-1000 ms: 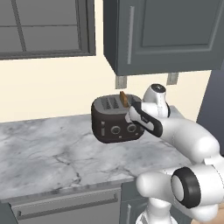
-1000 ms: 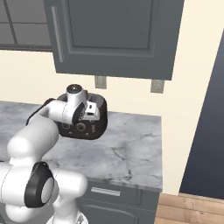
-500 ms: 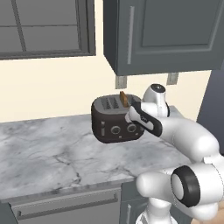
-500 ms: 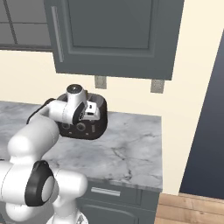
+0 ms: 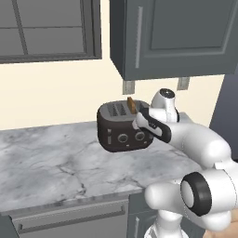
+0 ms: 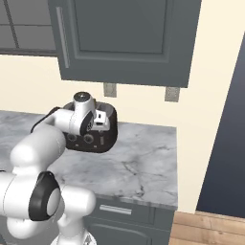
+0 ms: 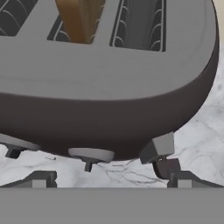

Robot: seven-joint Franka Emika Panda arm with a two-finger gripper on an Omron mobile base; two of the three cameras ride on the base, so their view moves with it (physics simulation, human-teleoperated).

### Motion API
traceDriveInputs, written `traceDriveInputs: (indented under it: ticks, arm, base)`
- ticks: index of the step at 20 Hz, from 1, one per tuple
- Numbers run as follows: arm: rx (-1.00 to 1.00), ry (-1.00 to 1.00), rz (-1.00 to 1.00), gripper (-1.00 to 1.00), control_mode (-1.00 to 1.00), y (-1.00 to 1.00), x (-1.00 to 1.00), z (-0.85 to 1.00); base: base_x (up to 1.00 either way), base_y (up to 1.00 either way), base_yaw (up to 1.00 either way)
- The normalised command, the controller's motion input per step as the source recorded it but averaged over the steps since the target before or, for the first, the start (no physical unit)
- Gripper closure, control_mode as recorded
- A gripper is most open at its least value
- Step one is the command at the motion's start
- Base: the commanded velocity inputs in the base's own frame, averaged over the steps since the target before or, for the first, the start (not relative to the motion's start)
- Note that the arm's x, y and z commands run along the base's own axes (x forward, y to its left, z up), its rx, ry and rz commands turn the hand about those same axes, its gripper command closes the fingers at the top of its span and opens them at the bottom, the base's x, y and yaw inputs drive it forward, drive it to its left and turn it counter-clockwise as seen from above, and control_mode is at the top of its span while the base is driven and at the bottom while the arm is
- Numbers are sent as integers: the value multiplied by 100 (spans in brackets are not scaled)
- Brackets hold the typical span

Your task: Start the toaster. Once the lever pops up, take the bread to the plate on the dining counter.

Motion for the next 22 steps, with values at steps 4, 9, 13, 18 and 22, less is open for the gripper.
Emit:
traceDriveInputs:
  ticks: [4, 9, 13, 18, 22]
  arm:
    - [0, 0, 0, -100, -100, 0, 8, 0]
    - [0, 0, 0, -100, -100, 0, 6, 0]
    - [0, 0, 0, -100, -100, 0, 0, 0]
    - [0, 0, 0, -100, -100, 0, 0, -1]
    - [0, 0, 0, -100, -100, 0, 0, -4]
  base:
    - [0, 0, 0]
    - [0, 0, 0]
    - [0, 0, 0]
    - [0, 0, 0]
    - [0, 0, 0]
